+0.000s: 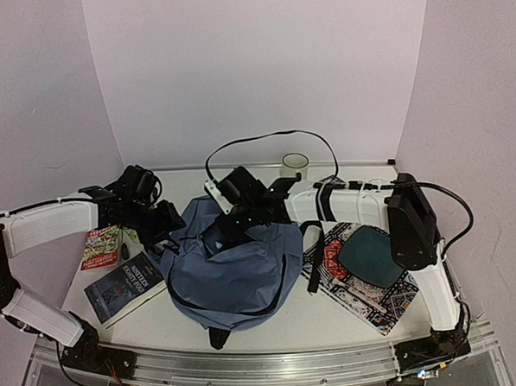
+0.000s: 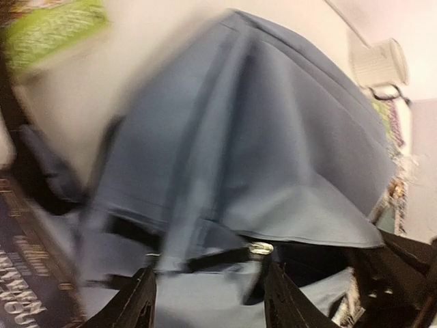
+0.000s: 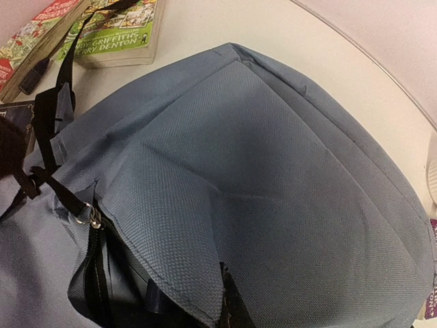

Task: Pack the student bag
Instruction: Pick up the seal at the center of the board, then place the seal in the lower front pocket of the bag.

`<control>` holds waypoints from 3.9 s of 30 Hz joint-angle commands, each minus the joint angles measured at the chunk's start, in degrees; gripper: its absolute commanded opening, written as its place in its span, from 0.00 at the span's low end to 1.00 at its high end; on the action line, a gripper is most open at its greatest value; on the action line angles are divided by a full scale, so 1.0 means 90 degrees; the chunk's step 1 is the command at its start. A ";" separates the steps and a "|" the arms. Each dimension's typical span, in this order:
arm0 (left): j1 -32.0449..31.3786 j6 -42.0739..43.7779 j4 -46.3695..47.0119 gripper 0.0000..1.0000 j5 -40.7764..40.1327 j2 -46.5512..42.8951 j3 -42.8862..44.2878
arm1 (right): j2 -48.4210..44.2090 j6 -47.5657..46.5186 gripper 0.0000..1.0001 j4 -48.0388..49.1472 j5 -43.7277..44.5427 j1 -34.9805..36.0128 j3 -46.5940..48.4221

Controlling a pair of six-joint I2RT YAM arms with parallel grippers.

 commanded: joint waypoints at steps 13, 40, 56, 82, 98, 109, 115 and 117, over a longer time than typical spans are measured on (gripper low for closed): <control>0.1673 0.1693 -0.1737 0.52 -0.1871 0.0738 0.0331 | -0.0440 0.0176 0.00 0.0159 -0.0139 0.0055 -0.0017; 0.2686 0.2284 -0.0517 0.38 -0.1455 0.2772 0.0612 | -0.0350 0.0186 0.00 0.0147 -0.0188 0.0058 0.0031; 0.2699 0.1981 -0.0559 0.09 -0.0140 0.1354 -0.0128 | -0.0363 0.0120 0.00 0.0142 -0.0164 0.0061 0.0069; 0.0574 -0.0517 0.1401 0.12 0.3325 -0.0308 -0.0908 | -0.0314 0.0244 0.00 0.0142 -0.0357 0.0061 0.0136; -0.0141 -0.1872 0.3506 0.09 0.2363 0.1343 -0.0302 | -0.0187 0.0397 0.00 0.0151 -0.0488 0.0063 0.0307; -0.0141 -0.1969 0.3770 0.42 0.2182 0.1493 -0.0218 | -0.0119 0.0488 0.00 0.0172 -0.0516 0.0063 0.0361; -0.0133 -0.1482 0.3249 0.51 0.2153 0.1007 -0.0295 | -0.0086 0.0479 0.00 0.0170 -0.0422 0.0058 0.0342; -0.0128 -0.1067 0.2547 0.52 0.1931 0.0791 -0.0204 | -0.0079 0.0470 0.00 0.0169 -0.0396 0.0051 0.0313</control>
